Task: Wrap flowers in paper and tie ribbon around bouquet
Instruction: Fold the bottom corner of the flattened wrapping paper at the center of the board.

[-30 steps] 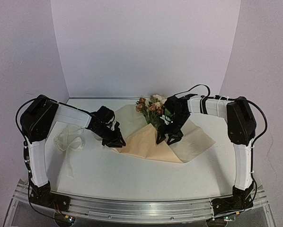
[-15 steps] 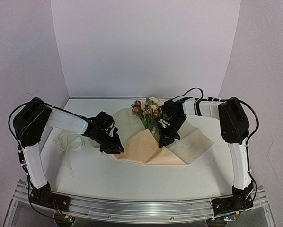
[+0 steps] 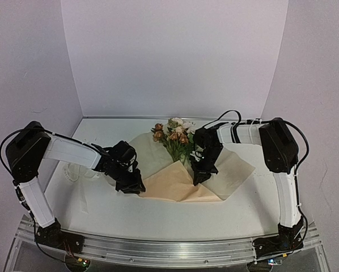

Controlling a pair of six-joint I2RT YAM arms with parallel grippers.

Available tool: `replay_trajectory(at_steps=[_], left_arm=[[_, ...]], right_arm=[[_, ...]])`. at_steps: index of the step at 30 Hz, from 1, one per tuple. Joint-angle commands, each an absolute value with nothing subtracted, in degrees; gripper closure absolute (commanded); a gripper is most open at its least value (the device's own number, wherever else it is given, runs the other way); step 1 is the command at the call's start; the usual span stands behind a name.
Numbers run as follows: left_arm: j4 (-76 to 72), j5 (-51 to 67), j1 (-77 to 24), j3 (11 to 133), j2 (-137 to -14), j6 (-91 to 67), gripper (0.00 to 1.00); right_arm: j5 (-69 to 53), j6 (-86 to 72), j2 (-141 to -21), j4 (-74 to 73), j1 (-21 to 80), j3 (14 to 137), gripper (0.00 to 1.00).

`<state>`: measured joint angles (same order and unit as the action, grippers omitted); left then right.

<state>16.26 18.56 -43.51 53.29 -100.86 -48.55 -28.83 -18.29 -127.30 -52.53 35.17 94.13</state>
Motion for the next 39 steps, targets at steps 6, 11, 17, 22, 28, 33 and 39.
replay_trajectory(at_steps=[6,11,17,22,28,33,39], left_arm=[[21.0,14.6,-43.3,61.5,-101.8,-40.9,0.72],[21.3,14.5,-43.3,61.6,-102.0,-39.7,0.72],[19.9,16.3,-43.3,65.7,-102.8,-35.6,0.66],[18.6,20.2,-43.4,70.6,-105.3,-31.4,0.64],[18.5,24.1,-43.5,74.8,-109.6,-29.2,0.65],[18.6,25.5,-43.5,76.5,-114.0,-30.2,0.69],[19.6,23.2,-43.4,76.3,-115.5,-32.1,0.71]], right_arm=[[-20.6,-17.6,-124.0,-54.4,36.1,98.8,0.95],[-18.1,-16.9,-125.2,-54.2,36.7,101.4,0.95],[-14.8,-16.2,-127.0,-54.3,36.7,103.9,0.95],[-12.2,-16.3,-127.8,-54.5,36.8,104.2,0.95],[-11.4,-17.7,-127.9,-55.1,36.7,104.6,0.94],[-12.6,-17.8,-126.1,-55.4,36.7,104.6,0.79],[-15.7,-17.5,-121.5,-59.7,36.6,105.5,0.37]])
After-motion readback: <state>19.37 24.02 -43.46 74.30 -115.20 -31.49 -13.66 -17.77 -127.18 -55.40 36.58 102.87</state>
